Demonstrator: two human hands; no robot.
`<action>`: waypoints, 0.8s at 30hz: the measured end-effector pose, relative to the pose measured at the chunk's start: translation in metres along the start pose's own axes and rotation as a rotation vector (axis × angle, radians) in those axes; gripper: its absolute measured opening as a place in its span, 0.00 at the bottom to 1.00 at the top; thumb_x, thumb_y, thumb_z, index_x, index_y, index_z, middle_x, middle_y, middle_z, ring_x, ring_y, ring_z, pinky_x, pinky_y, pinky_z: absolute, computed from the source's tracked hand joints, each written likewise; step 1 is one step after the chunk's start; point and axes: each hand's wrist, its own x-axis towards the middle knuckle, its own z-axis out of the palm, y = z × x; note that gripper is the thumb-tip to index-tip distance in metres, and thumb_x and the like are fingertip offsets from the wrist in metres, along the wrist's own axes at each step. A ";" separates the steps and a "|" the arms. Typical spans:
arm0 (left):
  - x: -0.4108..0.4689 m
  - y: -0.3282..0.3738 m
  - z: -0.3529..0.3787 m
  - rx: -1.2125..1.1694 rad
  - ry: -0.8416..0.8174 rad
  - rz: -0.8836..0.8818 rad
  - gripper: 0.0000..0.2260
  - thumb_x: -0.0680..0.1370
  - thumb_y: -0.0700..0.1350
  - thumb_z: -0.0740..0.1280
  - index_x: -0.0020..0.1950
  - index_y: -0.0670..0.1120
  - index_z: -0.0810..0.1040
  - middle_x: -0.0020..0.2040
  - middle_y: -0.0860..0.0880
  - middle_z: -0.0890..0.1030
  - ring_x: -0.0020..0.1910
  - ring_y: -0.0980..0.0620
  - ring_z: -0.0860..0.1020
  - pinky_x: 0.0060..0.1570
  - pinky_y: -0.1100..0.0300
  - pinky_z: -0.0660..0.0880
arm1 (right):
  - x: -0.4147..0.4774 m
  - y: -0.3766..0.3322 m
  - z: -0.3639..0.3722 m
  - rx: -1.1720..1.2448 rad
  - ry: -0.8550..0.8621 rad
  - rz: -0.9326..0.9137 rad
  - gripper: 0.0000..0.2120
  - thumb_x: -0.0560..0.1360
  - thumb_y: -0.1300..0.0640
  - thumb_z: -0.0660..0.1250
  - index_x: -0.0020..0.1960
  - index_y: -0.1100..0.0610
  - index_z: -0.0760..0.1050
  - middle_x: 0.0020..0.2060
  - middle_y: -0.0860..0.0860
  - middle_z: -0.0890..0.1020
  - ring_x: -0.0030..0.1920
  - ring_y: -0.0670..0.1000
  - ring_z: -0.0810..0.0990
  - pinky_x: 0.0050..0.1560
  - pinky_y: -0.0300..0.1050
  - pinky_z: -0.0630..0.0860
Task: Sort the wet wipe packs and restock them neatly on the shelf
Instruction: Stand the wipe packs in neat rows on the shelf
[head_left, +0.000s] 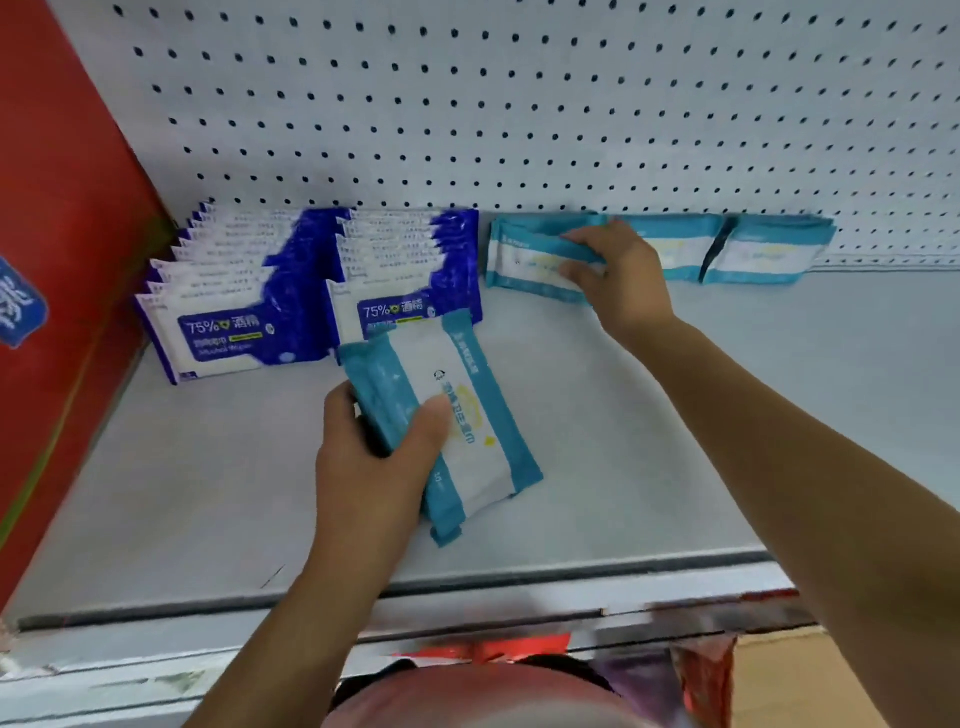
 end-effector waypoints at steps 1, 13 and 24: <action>0.000 -0.001 0.002 0.015 0.020 0.010 0.27 0.63 0.60 0.75 0.60 0.57 0.75 0.53 0.57 0.85 0.52 0.54 0.86 0.47 0.52 0.84 | 0.006 0.005 0.006 -0.019 0.022 -0.035 0.16 0.77 0.57 0.70 0.65 0.58 0.78 0.58 0.56 0.78 0.59 0.56 0.77 0.59 0.39 0.69; 0.000 0.002 0.012 0.062 0.065 0.050 0.26 0.65 0.56 0.73 0.61 0.54 0.75 0.52 0.59 0.86 0.50 0.56 0.86 0.40 0.64 0.82 | -0.016 -0.014 0.017 -0.019 0.251 -0.094 0.15 0.74 0.52 0.73 0.57 0.57 0.76 0.55 0.54 0.76 0.54 0.52 0.75 0.54 0.41 0.74; 0.005 0.011 0.026 0.090 0.037 0.010 0.30 0.60 0.63 0.74 0.60 0.61 0.72 0.56 0.59 0.84 0.50 0.59 0.85 0.39 0.63 0.82 | -0.124 -0.113 -0.040 0.551 -0.547 0.322 0.22 0.66 0.36 0.73 0.52 0.49 0.79 0.46 0.44 0.86 0.46 0.44 0.85 0.46 0.42 0.83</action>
